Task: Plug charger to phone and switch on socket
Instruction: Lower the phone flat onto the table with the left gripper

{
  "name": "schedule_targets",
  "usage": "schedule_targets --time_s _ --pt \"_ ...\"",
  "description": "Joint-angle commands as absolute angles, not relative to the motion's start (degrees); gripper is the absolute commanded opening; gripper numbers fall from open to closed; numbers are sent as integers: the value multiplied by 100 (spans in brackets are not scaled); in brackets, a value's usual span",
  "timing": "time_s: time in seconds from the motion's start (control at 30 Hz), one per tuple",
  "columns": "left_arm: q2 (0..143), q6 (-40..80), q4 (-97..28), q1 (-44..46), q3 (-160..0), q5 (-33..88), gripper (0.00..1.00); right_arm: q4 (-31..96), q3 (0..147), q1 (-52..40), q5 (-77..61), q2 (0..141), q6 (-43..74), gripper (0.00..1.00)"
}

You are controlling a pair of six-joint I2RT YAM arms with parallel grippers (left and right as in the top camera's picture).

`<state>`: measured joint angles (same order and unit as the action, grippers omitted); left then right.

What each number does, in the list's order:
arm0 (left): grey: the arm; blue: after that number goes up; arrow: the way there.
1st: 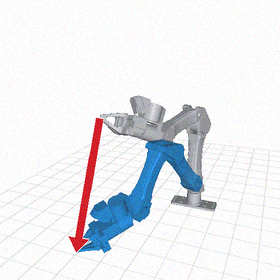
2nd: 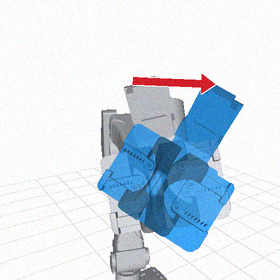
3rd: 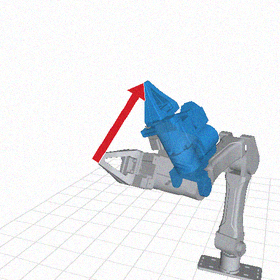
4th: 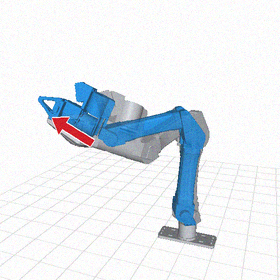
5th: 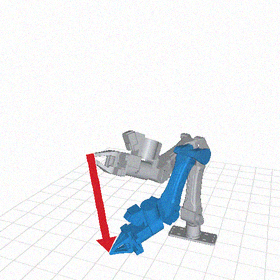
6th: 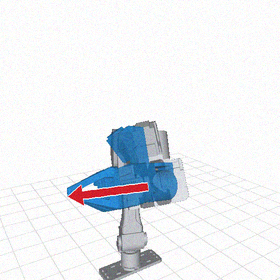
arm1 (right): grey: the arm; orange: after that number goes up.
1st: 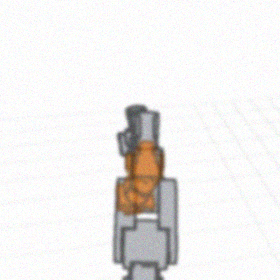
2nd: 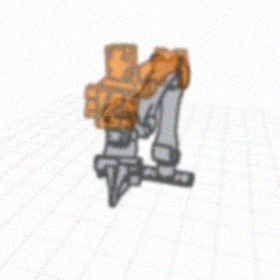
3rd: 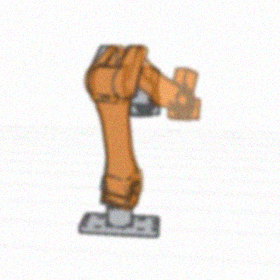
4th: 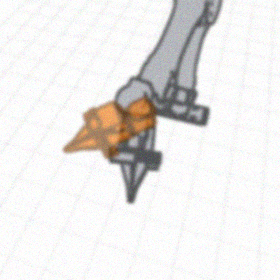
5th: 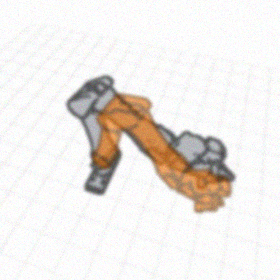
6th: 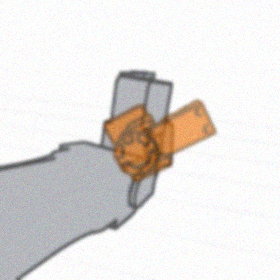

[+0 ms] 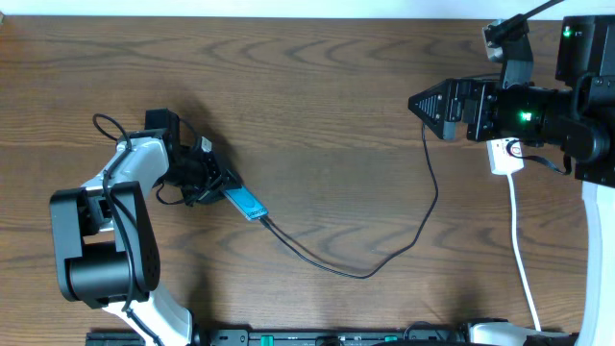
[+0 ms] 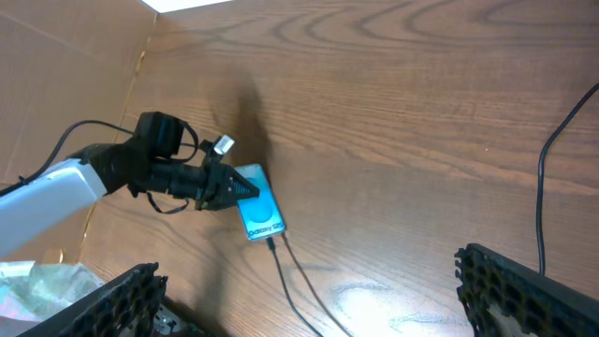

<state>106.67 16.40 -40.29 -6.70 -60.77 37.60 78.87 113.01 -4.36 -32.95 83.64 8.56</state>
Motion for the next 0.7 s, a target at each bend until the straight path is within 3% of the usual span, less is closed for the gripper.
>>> schedule_targets --time_s 0.0,0.67 --pt "10674 1544 -4042 -679 -6012 3662 27 7907 11358 -460 -3293 8357 891 99" --pt "10672 1455 -4003 -725 -6097 4042 28 7918 11358 -460 -3288 8357 764 99"
